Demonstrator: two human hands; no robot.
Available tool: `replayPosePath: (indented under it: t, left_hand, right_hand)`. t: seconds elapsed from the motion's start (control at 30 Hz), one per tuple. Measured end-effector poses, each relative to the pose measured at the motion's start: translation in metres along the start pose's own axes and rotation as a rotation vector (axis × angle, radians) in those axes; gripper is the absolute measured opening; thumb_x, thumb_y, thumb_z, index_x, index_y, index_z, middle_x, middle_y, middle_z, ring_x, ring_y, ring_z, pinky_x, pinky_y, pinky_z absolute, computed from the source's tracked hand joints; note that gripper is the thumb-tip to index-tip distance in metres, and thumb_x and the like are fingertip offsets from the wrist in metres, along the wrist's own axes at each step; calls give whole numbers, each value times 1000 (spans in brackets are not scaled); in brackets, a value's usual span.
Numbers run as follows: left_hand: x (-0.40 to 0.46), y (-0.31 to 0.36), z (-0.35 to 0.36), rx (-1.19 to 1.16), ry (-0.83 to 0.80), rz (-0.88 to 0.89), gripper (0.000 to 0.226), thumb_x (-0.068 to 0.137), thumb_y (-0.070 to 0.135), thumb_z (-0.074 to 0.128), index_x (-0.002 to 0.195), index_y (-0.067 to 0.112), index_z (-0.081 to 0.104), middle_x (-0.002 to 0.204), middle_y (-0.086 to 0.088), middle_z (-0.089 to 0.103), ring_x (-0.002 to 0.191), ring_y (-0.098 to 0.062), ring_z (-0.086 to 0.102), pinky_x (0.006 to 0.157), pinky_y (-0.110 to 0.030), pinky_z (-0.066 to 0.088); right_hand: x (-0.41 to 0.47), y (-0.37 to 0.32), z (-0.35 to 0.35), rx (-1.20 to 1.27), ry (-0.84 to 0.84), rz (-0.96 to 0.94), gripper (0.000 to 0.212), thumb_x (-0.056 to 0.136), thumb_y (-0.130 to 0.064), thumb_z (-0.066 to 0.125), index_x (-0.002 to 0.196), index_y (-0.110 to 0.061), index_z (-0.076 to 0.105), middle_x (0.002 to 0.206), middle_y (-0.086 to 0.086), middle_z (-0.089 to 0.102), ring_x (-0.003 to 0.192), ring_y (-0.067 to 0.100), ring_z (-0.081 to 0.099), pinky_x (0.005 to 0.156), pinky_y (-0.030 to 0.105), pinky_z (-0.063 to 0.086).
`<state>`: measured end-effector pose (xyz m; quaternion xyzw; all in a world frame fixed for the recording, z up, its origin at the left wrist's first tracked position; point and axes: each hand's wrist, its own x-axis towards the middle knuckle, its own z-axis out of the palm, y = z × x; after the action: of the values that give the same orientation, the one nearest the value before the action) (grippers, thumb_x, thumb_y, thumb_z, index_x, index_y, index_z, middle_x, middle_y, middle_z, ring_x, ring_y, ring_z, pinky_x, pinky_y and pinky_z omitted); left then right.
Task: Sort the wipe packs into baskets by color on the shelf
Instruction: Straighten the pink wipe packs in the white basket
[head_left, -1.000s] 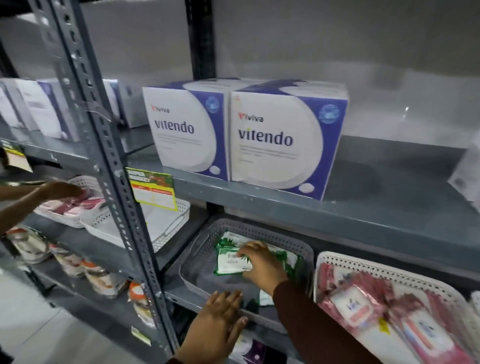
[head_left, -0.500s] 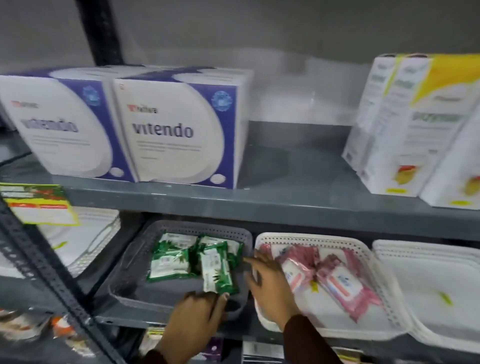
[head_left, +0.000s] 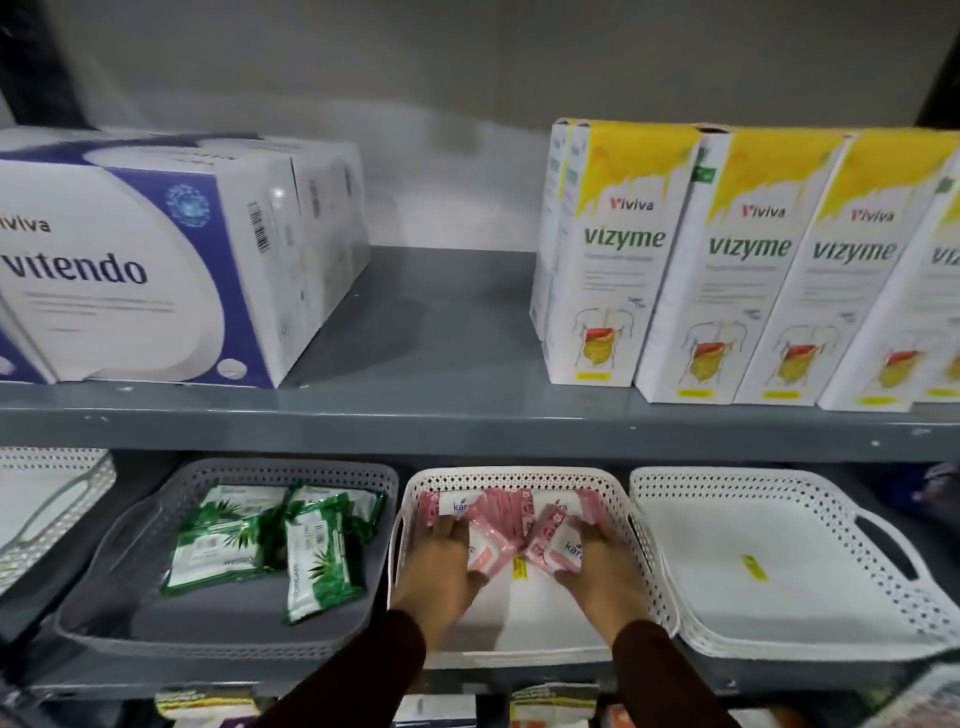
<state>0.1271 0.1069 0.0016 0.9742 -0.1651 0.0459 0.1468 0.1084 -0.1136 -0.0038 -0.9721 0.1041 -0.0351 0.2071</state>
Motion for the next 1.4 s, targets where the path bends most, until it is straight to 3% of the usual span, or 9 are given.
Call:
replayPosePath:
  t: [0.27, 0.4, 0.6, 0.67, 0.93, 1.03, 1.13, 1.2, 1.4]
  left_hand:
    - [0, -11, 8, 98, -135, 224, 55, 80, 5, 64, 133, 14, 50, 132, -5, 56, 115, -21, 55, 100, -31, 45]
    - [2, -21, 15, 18, -191, 257, 48, 87, 14, 69, 131, 12, 53, 140, -7, 51, 126, -21, 49, 108, -27, 34]
    - [-3, -22, 8, -105, -183, 255, 58, 92, -4, 54, 145, 12, 38, 155, -7, 28, 139, -21, 30, 112, -22, 20]
    - [-20, -66, -11, -114, -179, 147, 59, 93, -3, 55, 146, 13, 37, 156, -6, 27, 141, -20, 26, 115, -26, 19]
    - [-21, -87, -12, -93, -110, 218, 58, 95, 15, 58, 148, 12, 34, 156, -4, 28, 143, -21, 21, 114, -27, 10]
    - [-34, -71, -23, -315, -26, 159, 49, 95, 19, 58, 143, 20, 45, 149, 6, 41, 128, -11, 45, 113, -23, 26]
    - [-55, -86, -41, -417, 169, 55, 32, 93, 13, 62, 123, 25, 65, 123, 11, 64, 97, 3, 59, 87, -4, 38]
    - [-64, -103, -52, -421, 254, -55, 20, 91, 13, 66, 107, 24, 73, 105, 7, 73, 82, 4, 60, 74, -3, 40]
    - [-107, -228, -81, -237, 258, -403, 12, 80, 10, 77, 80, 21, 74, 80, -1, 74, 75, -18, 69, 63, -23, 44]
  right_hand:
    - [8, 20, -15, -88, -260, -198, 76, 80, -9, 71, 141, -41, 41, 147, -9, 46, 132, 16, 45, 108, 34, 40]
    - [6, 25, -24, 50, -368, -263, 85, 78, 7, 68, 130, -58, 46, 145, -21, 40, 128, 7, 49, 100, 25, 48]
    - [1, 15, -11, 135, -254, -183, 65, 84, -4, 67, 136, -38, 50, 142, -10, 52, 127, 12, 51, 106, 31, 43]
    - [11, -35, 16, 160, -304, -257, 59, 85, -8, 68, 135, -35, 52, 141, -8, 53, 126, 13, 52, 105, 33, 45]
    - [12, -50, 29, 58, -305, -199, 60, 86, -10, 67, 138, -34, 49, 141, -10, 53, 127, 14, 52, 106, 31, 43]
    - [1, -43, 15, 24, -221, -120, 54, 89, -9, 57, 137, -34, 49, 140, -7, 54, 124, 18, 53, 103, 32, 44]
    - [-18, -70, 3, 162, -14, -164, 41, 90, -11, 59, 126, -31, 61, 123, -4, 67, 94, 13, 66, 81, 21, 50]
    - [-30, -99, -4, 237, 33, -308, 34, 90, -10, 61, 117, -31, 67, 115, -15, 67, 81, 0, 63, 71, 8, 42]
    - [-47, -220, 53, 135, -118, -673, 50, 86, 3, 52, 119, -32, 64, 131, -12, 58, 116, 12, 58, 94, 23, 45]
